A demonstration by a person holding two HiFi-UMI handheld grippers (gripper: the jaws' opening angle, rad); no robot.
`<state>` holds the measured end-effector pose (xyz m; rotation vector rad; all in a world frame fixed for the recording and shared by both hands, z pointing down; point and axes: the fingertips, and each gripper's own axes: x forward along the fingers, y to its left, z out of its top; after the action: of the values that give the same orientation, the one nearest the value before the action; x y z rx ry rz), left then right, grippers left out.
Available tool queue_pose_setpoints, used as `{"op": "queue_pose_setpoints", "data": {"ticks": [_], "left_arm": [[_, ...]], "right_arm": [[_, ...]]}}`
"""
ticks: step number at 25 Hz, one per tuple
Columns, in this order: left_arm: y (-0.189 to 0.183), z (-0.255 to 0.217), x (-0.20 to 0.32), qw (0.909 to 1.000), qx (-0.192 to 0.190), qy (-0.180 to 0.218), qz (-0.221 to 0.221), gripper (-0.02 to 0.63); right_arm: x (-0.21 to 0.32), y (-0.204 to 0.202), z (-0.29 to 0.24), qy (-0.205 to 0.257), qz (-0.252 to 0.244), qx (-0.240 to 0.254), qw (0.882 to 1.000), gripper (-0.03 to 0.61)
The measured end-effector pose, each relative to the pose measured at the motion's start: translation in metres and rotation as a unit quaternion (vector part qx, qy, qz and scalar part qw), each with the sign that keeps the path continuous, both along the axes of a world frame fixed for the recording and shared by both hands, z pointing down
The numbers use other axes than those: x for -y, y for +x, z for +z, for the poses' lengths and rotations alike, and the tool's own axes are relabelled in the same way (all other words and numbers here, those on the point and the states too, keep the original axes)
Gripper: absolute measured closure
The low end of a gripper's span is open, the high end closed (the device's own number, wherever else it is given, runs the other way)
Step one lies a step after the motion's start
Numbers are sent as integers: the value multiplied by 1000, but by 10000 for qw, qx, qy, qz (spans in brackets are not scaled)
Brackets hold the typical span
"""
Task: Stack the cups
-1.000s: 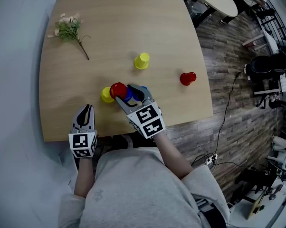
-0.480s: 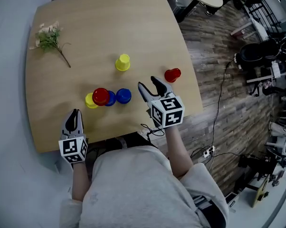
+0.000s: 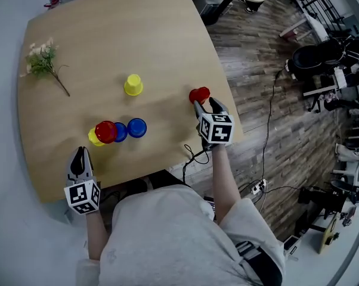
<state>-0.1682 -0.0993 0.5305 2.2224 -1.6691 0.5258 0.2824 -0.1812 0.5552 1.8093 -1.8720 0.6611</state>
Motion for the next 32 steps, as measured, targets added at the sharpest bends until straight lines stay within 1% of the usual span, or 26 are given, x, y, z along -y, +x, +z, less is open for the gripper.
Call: {"op": "queue_pose_setpoints", "data": {"ticks": [4, 7, 10, 11, 15, 19, 22, 27, 32], "left_arm": [[5, 2, -1, 9999, 88, -51, -63, 575], [6, 3, -2, 9998, 145, -84, -108, 575], [7, 3, -3, 9997, 180, -114, -144, 575], [7, 3, -2, 9996, 184, -119, -155, 575], [7, 4, 0, 9997, 171, -112, -154, 575], [10, 1, 4, 9999, 130, -78, -84, 575], [11, 1, 8, 10000, 67, -38, -4, 575], [9, -1, 10, 9999, 15, 10, 104, 575], [-5, -1, 3, 10000, -8, 14, 66, 576]], "right_arm": [[5, 15, 27, -234, 155, -39, 9996, 338], [12, 21, 39, -299, 201, -28, 9993, 330], [20, 24, 41, -223, 195, -63, 9995, 335], [22, 23, 39, -183, 176, -95, 9996, 355], [20, 6, 25, 0, -128, -133, 9998, 358], [11, -36, -10, 210, -780, -20, 9967, 359], [3, -80, -37, 376, -1360, 39, 9900, 359], [-12, -159, -71, 530, -2260, 394, 9719, 359], [-33, -220, -80, 444, -2929, 557, 9535, 359]]}}
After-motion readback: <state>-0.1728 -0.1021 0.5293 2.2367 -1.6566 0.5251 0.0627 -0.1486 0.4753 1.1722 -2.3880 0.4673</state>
